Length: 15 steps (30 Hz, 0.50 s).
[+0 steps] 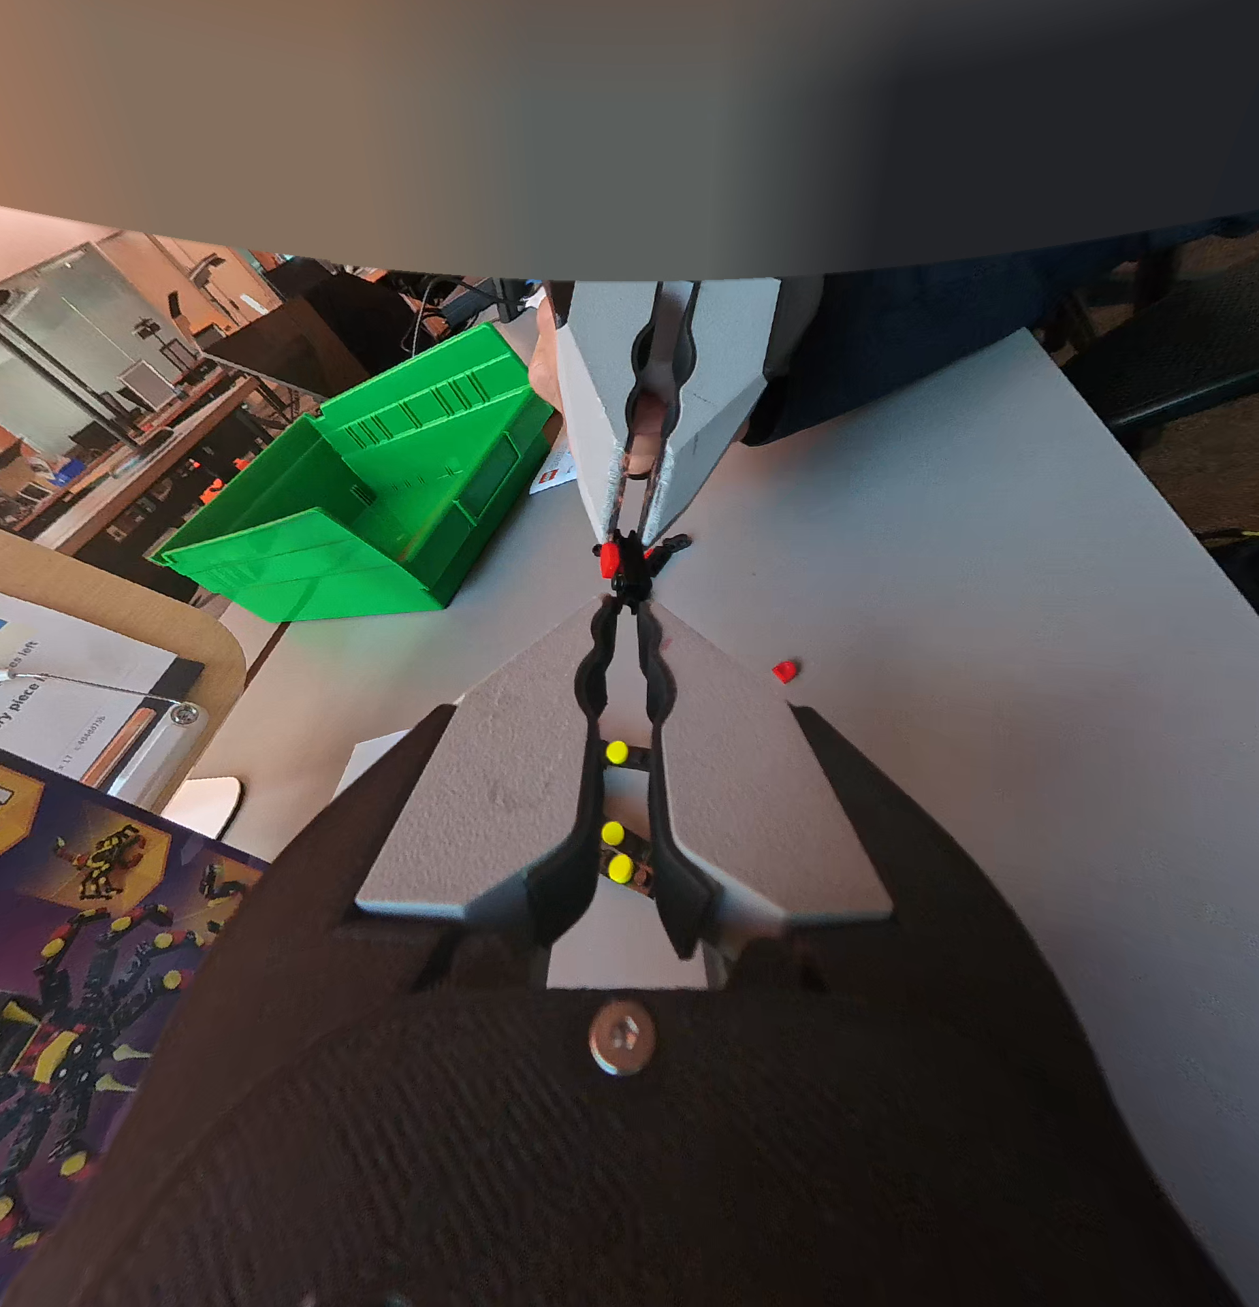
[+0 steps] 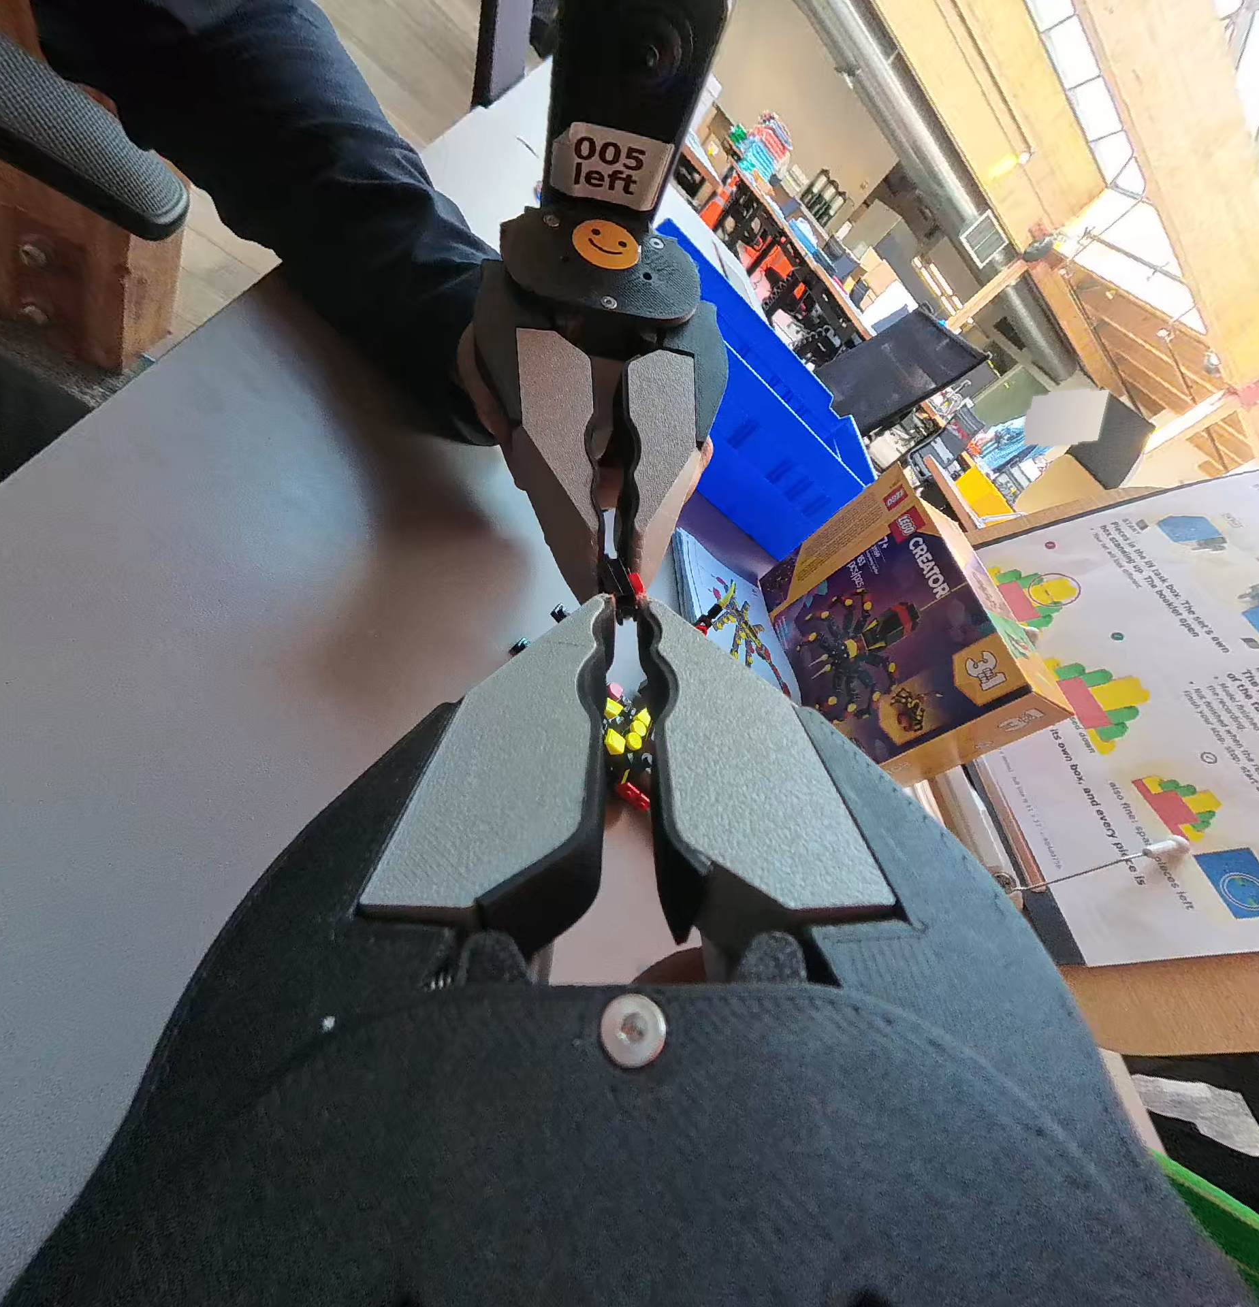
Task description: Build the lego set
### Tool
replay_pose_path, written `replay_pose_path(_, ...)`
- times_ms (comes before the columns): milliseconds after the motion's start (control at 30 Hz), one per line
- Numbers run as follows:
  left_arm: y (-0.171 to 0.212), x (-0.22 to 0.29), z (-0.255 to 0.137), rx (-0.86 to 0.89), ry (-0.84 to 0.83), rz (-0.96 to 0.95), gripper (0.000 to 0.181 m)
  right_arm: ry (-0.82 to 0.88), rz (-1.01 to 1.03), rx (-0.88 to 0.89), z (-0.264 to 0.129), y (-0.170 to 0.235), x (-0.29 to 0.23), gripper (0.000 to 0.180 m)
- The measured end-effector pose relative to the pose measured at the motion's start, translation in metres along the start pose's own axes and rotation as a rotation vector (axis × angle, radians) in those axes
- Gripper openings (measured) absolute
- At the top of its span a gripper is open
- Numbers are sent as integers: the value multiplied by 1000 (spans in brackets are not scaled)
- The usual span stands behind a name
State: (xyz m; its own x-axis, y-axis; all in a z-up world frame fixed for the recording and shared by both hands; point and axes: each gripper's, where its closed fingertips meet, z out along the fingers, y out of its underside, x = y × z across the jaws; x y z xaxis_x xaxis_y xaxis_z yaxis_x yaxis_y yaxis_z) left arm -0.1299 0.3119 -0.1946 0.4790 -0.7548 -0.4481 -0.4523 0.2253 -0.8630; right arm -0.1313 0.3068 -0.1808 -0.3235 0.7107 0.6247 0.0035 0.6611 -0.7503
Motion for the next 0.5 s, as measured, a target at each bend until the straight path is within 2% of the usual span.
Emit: replay_pose_path(500,-2,-1,0,17,-10,-6,3,-12,40,-9,0,4,1,2)
